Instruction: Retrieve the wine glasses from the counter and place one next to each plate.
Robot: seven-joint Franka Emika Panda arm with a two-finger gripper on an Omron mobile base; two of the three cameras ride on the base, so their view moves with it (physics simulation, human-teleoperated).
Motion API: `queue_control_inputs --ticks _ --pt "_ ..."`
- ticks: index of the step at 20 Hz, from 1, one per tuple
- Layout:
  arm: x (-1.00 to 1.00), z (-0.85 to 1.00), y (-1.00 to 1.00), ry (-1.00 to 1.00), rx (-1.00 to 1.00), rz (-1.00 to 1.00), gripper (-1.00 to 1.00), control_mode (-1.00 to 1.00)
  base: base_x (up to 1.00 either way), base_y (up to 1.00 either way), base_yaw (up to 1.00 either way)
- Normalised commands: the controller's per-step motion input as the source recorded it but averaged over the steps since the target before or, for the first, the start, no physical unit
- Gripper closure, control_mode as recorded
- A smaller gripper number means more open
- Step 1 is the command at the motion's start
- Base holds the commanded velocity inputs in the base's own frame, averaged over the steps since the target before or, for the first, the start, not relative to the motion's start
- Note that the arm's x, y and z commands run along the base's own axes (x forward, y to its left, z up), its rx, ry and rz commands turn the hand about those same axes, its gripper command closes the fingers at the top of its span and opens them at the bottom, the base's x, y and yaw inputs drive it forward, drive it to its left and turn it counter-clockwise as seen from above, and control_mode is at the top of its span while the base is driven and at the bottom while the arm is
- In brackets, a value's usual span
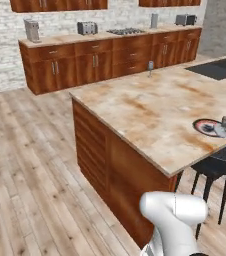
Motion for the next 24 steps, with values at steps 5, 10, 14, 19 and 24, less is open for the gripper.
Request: queue_control_inputs --ticks 5,10,14,19,24 --pt "0.00 0.00 0.00 0.00 0.00 0.00 1.00 1.00 -0.85 -1.00 0.40" --pt "0.00 0.00 0.00 0.00 0.00 0.00 1.00 1.00 -0.43 -1.00 0.46" --pt "0.00 0.00 0.00 0.00 0.00 0.00 1.00 1.00 0.01 -1.00 0.41" --pt "0.00 0.00 0.00 0.00 0.00 0.00 1.00 1.00 0.19 -1.00 0.18" --pt "0.00 0.00 0.00 0.00 0.00 0.00 1.00 1.00 0.08 -1.00 0.00"
